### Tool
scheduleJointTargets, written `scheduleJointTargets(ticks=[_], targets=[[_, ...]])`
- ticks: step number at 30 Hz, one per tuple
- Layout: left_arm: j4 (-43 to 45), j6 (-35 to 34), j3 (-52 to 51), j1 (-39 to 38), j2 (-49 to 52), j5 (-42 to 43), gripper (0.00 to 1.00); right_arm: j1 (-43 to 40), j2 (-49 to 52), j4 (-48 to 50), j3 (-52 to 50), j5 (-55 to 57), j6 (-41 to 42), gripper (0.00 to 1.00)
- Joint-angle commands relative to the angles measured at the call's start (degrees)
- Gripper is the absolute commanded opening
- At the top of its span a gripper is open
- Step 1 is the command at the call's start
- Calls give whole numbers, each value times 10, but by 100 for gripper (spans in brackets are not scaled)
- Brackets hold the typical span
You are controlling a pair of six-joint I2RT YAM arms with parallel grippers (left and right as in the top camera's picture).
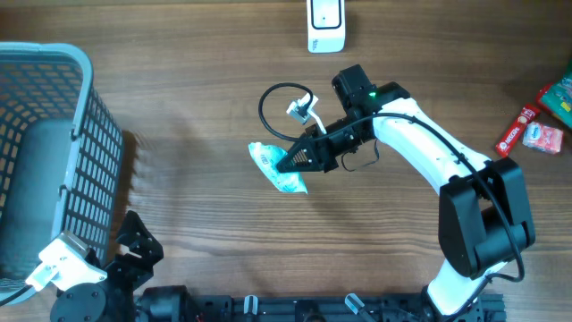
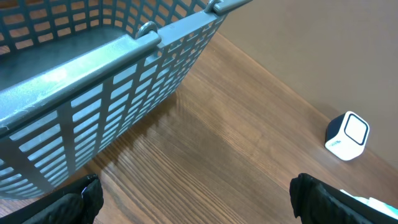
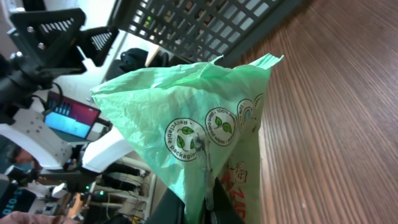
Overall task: Scan the item barcode
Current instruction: 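Hold the tissue pack in front of the white scanner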
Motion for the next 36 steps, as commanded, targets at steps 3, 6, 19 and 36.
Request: scheduleJointTargets(ticks=[3,6,19,36], targets=[[1,4,0,3,-3,-3,100,0,-14,2,-2,6,-12,5],[1,4,0,3,-3,-3,100,0,-14,2,-2,8,-10,4],[1,4,0,3,-3,-3,100,0,-14,0,-2,46,5,5],[1,4,0,3,-3,-3,100,0,-15,165,38,810,294,4]])
